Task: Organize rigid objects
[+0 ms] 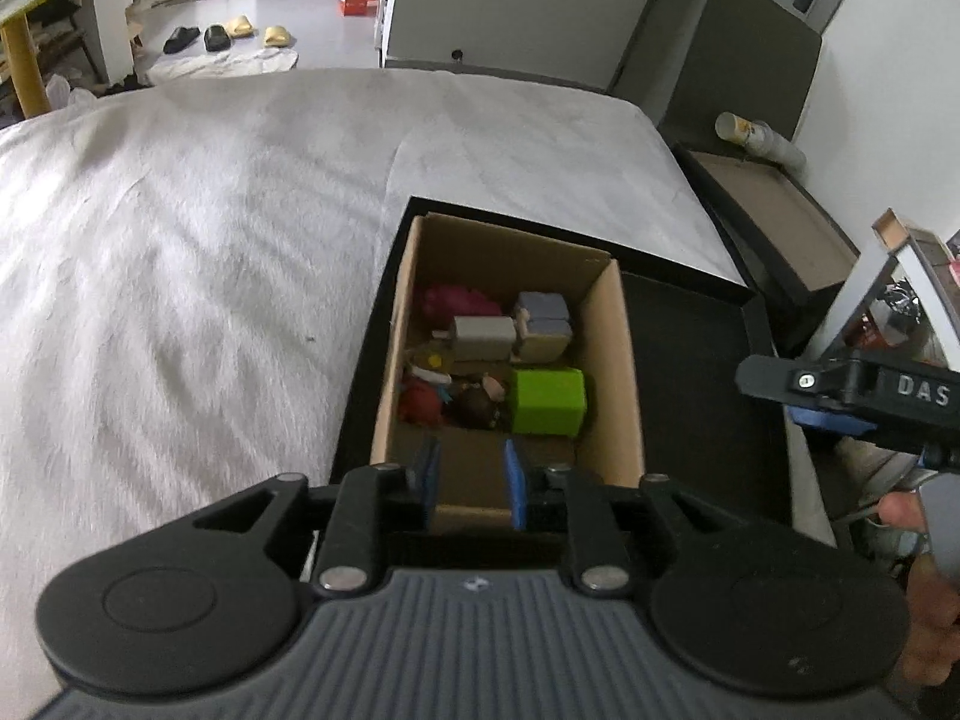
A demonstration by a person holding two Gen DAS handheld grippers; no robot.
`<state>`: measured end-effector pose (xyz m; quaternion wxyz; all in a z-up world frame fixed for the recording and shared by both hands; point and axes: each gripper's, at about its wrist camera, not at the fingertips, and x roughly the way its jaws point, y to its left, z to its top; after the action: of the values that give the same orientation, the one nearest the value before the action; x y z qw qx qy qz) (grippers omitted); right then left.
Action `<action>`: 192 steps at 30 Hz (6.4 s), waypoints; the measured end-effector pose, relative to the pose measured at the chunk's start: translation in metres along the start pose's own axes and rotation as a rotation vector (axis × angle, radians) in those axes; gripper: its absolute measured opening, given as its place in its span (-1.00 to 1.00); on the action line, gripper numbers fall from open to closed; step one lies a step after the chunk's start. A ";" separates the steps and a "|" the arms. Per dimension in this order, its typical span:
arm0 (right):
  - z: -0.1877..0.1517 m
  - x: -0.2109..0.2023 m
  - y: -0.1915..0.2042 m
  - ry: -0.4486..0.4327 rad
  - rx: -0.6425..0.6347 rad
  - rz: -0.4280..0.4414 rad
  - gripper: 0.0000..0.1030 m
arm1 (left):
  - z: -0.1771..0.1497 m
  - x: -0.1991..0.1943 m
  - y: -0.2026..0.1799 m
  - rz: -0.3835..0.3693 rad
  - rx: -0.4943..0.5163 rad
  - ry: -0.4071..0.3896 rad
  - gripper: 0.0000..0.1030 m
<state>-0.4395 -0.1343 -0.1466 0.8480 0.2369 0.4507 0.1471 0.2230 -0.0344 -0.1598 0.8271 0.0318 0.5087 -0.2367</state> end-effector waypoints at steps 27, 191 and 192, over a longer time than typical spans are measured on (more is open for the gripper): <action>-0.025 -0.139 -0.021 -0.208 -0.017 0.003 1.00 | -0.015 -0.142 -0.062 0.038 0.118 -0.133 0.76; -0.109 -0.213 -0.001 -0.140 -0.120 -0.098 1.00 | -0.104 -0.209 -0.085 0.050 0.160 -0.136 0.78; -0.109 -0.213 -0.001 -0.140 -0.120 -0.098 1.00 | -0.104 -0.209 -0.086 0.050 0.162 -0.138 0.78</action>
<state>-0.6480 -0.2041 -0.0520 0.8963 0.1731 0.3917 0.1151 0.0232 -0.0048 -0.0152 0.8605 0.0947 0.4290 -0.2579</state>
